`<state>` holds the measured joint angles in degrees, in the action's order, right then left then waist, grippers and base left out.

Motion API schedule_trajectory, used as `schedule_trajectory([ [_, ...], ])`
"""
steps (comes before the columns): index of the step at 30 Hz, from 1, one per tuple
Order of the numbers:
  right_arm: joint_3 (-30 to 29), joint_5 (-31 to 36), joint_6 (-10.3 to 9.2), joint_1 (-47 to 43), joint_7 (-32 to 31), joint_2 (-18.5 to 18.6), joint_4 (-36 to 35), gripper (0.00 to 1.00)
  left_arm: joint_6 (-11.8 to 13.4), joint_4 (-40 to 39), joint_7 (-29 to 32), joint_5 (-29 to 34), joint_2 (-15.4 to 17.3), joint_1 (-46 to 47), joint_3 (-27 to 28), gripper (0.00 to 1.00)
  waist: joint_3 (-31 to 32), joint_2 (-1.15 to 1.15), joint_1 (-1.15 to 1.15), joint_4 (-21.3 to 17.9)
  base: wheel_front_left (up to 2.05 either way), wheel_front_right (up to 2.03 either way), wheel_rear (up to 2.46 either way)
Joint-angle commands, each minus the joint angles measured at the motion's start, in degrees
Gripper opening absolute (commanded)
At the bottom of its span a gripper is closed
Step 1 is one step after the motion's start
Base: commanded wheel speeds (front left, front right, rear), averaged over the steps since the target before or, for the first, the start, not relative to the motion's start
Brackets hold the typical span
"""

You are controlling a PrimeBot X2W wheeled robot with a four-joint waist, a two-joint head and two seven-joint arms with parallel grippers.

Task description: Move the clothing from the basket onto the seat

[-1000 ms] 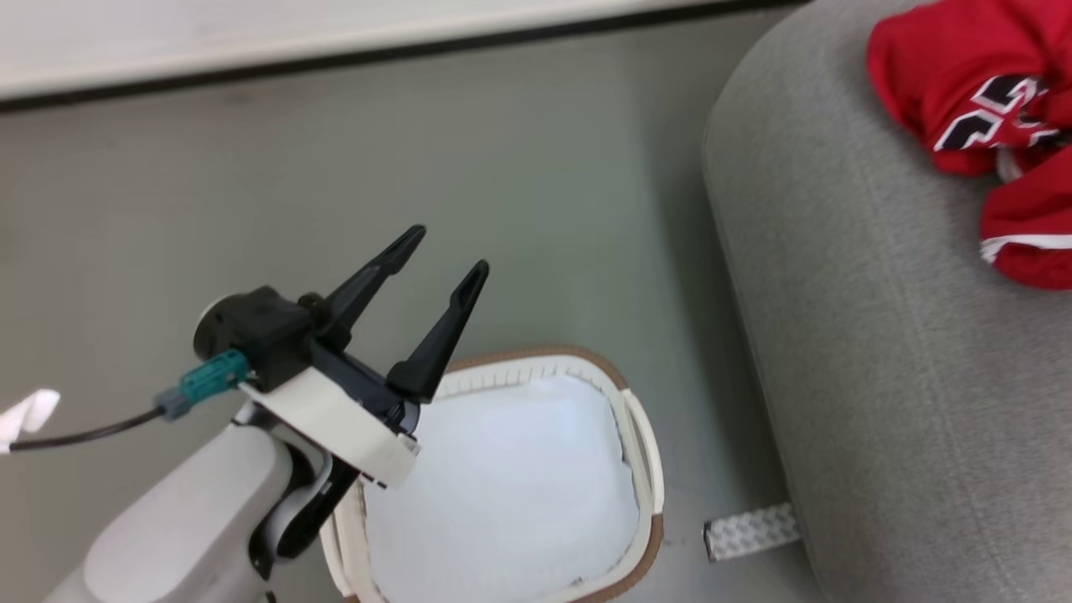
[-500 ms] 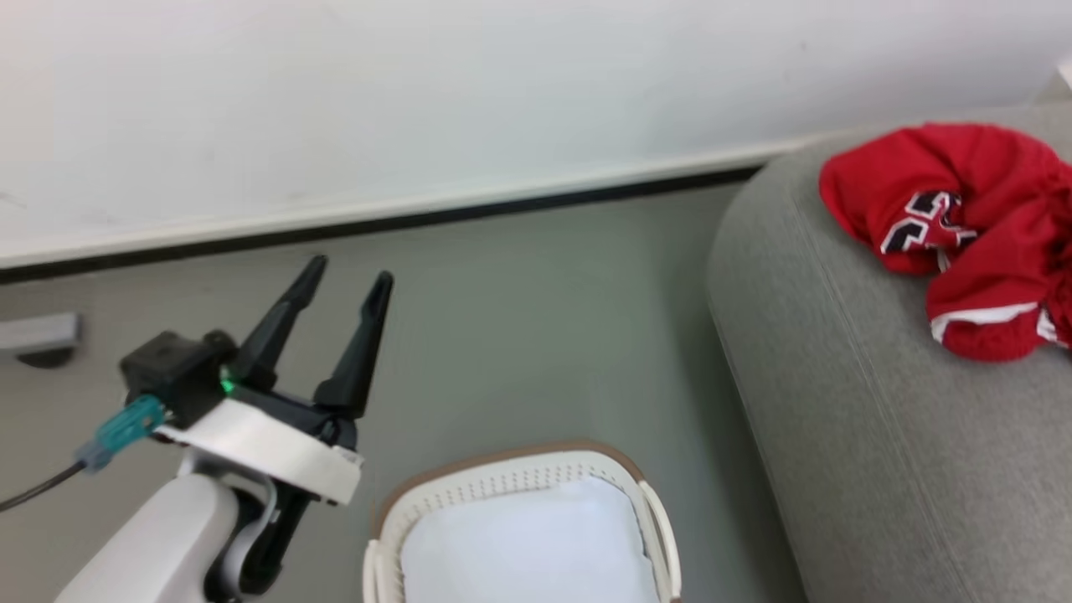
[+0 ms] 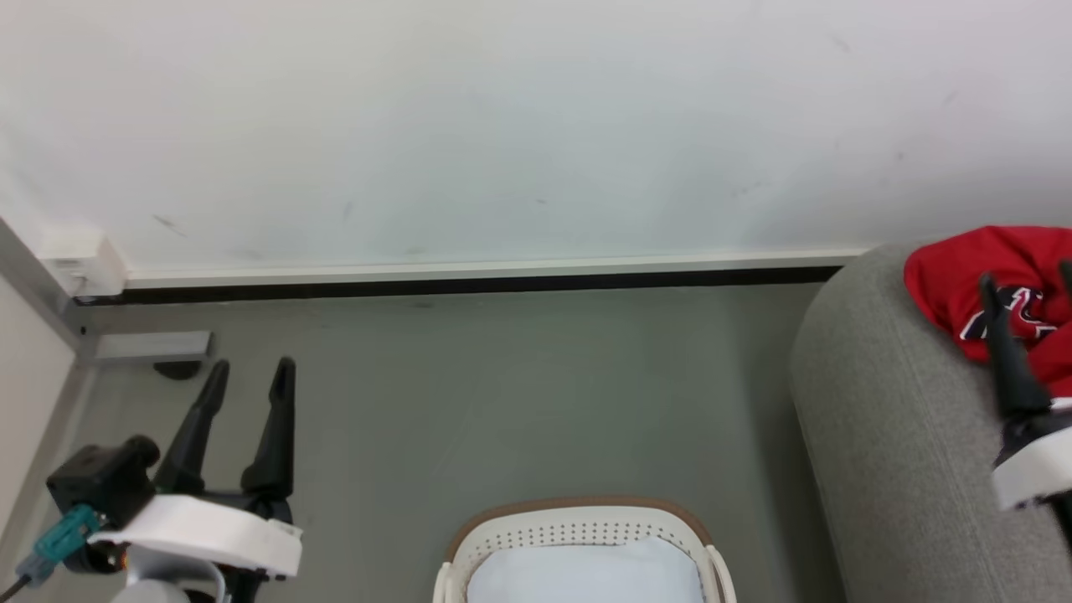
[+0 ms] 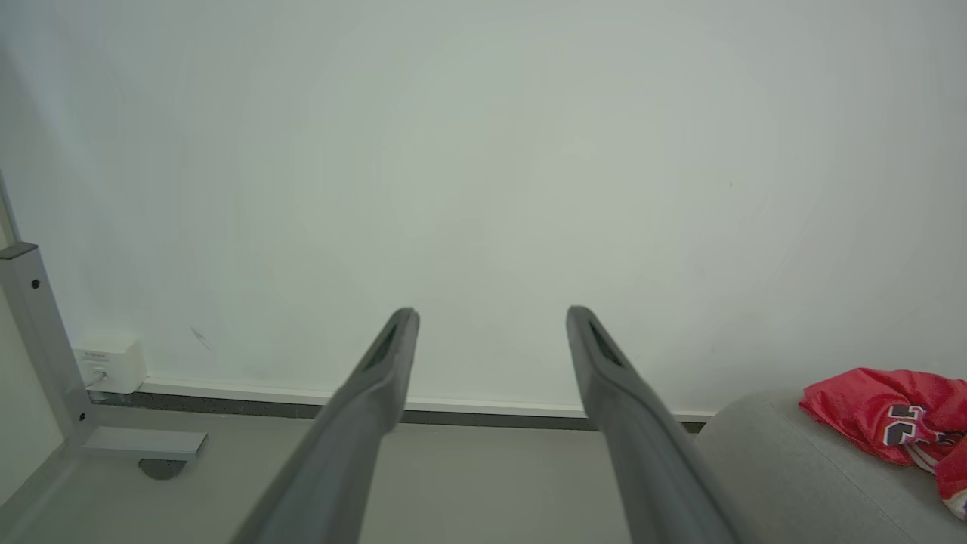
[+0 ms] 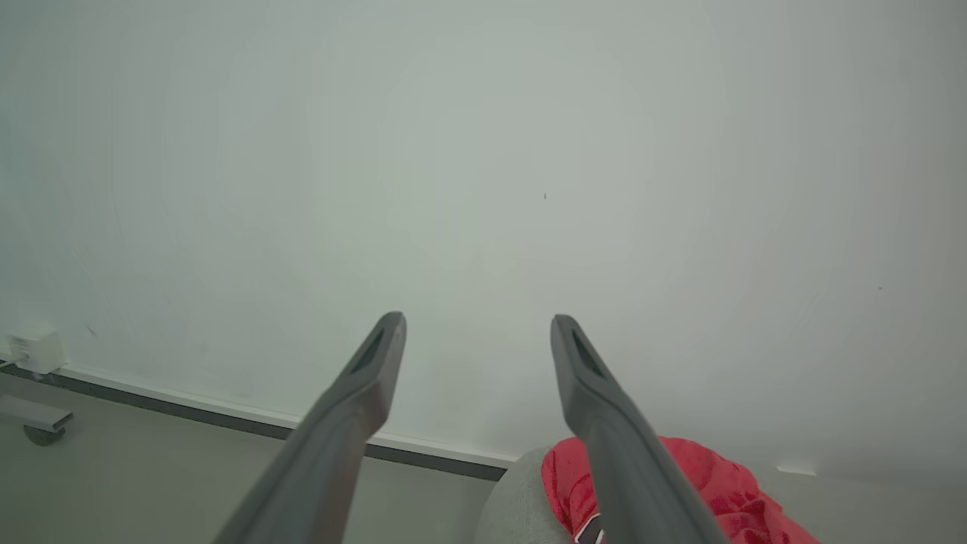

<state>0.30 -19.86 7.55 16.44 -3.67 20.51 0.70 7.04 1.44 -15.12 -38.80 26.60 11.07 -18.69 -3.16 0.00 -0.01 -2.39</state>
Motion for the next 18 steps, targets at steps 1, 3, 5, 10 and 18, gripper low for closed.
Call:
schedule_trajectory([
  [1,0.2,0.3,-0.13,-1.9,0.7,-1.0,0.0,1.0,0.0,0.2,0.0,0.8,-0.9,-1.4,0.9,1.0,1.1,0.0,0.01,1.3,0.0,0.0,0.0],
  [3,0.5,0.6,-0.13,-4.5,2.2,-3.2,0.2,1.0,-0.3,0.5,0.0,0.8,-2.6,-3.3,3.0,1.0,1.5,0.0,0.01,2.1,0.0,0.0,0.0],
  [5,0.9,1.1,-0.13,-6.7,4.5,-5.1,0.8,1.0,-1.1,0.9,0.0,1.9,-3.9,-4.8,4.7,1.0,1.9,0.0,0.01,2.6,0.0,0.0,0.0],
  [10,3.9,1.0,-0.13,-11.2,10.8,-9.0,4.0,1.0,-2.7,2.2,0.0,5.8,-7.8,-8.7,8.2,1.0,2.6,0.0,0.01,3.0,0.0,0.0,0.0],
  [18,7.6,0.6,-0.13,-14.2,16.6,-14.1,8.9,1.0,-6.9,4.4,0.0,13.4,-12.8,-11.5,11.9,1.0,2.6,0.0,0.01,2.9,0.0,0.0,0.0],
])
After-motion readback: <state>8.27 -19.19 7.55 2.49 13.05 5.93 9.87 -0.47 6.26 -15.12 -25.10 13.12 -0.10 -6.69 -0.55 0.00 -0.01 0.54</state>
